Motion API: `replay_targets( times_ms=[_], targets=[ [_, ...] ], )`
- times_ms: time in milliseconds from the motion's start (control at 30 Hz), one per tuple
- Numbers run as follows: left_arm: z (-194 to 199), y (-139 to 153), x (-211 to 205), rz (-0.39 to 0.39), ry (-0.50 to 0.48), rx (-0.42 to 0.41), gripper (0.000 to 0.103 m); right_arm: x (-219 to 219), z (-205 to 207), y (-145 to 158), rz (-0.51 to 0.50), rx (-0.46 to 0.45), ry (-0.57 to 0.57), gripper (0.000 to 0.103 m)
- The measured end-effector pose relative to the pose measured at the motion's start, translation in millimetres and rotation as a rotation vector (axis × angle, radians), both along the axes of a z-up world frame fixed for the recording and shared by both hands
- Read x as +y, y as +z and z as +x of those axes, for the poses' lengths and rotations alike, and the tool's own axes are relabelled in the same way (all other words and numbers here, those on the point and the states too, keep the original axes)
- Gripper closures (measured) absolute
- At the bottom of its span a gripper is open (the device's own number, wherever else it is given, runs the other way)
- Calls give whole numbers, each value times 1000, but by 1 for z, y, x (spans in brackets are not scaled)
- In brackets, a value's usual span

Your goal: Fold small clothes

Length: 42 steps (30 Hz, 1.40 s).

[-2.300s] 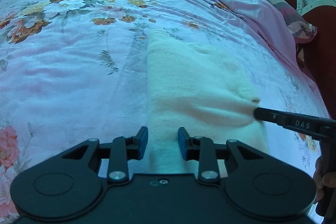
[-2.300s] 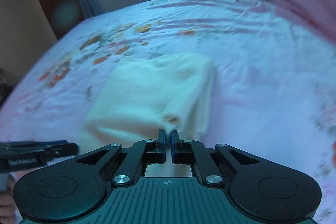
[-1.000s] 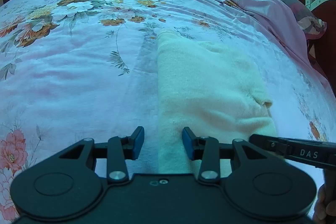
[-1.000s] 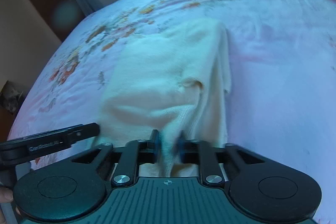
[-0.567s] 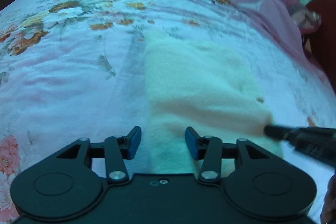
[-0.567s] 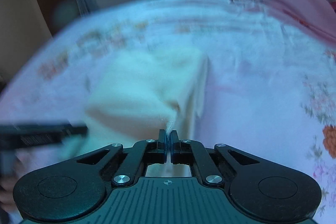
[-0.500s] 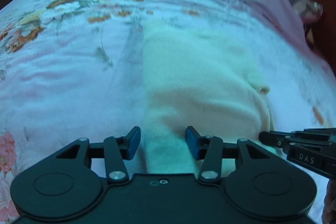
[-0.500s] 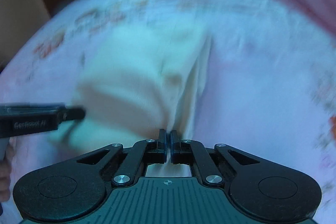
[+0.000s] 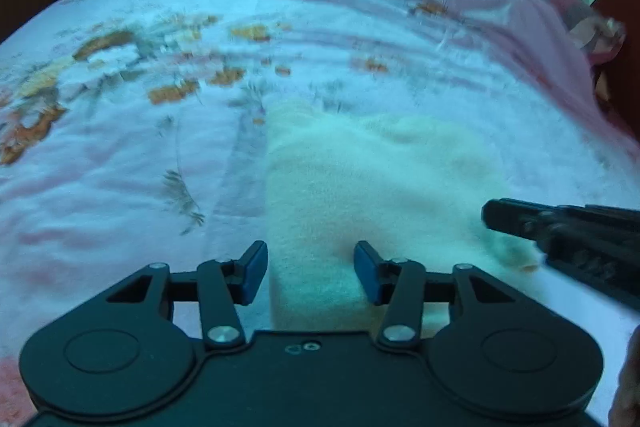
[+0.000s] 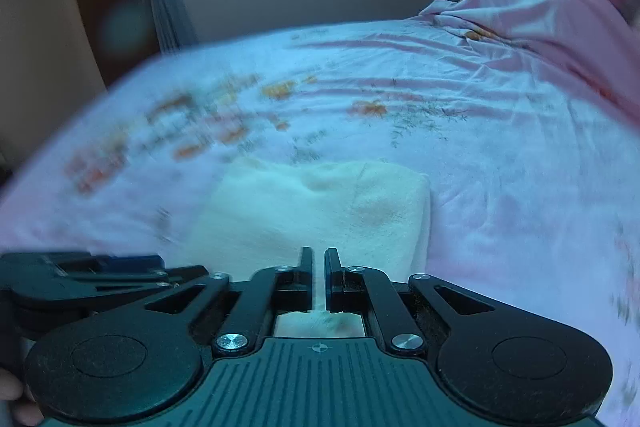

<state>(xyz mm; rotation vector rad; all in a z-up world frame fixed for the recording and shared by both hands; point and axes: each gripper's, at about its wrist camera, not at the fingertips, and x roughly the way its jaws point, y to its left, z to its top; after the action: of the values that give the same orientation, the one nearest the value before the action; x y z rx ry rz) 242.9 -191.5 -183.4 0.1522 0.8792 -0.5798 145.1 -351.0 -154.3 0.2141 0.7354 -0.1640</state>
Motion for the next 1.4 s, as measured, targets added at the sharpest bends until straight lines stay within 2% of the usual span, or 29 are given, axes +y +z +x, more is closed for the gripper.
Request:
replay_targets(
  times_ms=[33, 100, 133, 200, 300, 367, 500, 533, 600, 633, 700, 900, 1000, 1133, 1200, 1300, 1400],
  targets=[
    [2, -7, -3, 2, 2, 4, 48, -3, 11, -19, -16, 76, 3, 101],
    [2, -13, -3, 4, 0, -8, 41, -8, 13, -33, -17, 69, 10, 101],
    [2, -11, -2, 9, 8, -13, 39, -9, 14, -31, -12, 75, 13, 101],
    [0, -2, 2, -7, 1, -23, 44, -11, 12, -23, 22, 69, 8, 100],
    [3, 8, -8, 29, -19, -101, 45, -14, 11, -7, 29, -6, -1, 100],
    [22, 5, -20, 41, -15, -71, 43, -20, 25, -2, -3, -4, -12, 100],
    [54, -2, -41, 44, 8, -33, 43, -40, 60, 1, 22, -8, -60, 100],
    [59, -4, -46, 53, 13, -32, 42, -44, 68, -4, 19, 8, -60, 100],
    [63, -12, -52, 75, 11, -38, 39, -48, 85, -26, -4, 105, -51, 100],
    [64, -16, -54, 80, 9, -42, 38, -48, 86, -35, -12, 111, -41, 101],
    [63, -19, -49, 68, 31, -37, 35, -46, 84, -38, -24, 102, -42, 100],
    [46, -12, -41, 72, 32, -59, 34, -42, 71, -27, -20, 102, -38, 100],
    [31, -6, -35, 70, 13, -58, 34, -33, 52, -12, 20, 55, -35, 100],
    [7, -3, -22, 63, -16, -61, 35, -14, 14, -1, 12, 3, -9, 99],
    [-7, -3, -13, 58, -24, -59, 34, -6, -2, -5, 17, 10, -4, 99],
    [-23, -7, -1, 44, -34, -36, 34, 3, -16, -25, -34, 50, 12, 99],
    [-33, -9, 4, 52, -29, -37, 34, 4, -16, -25, -24, 62, 3, 99]
  ],
)
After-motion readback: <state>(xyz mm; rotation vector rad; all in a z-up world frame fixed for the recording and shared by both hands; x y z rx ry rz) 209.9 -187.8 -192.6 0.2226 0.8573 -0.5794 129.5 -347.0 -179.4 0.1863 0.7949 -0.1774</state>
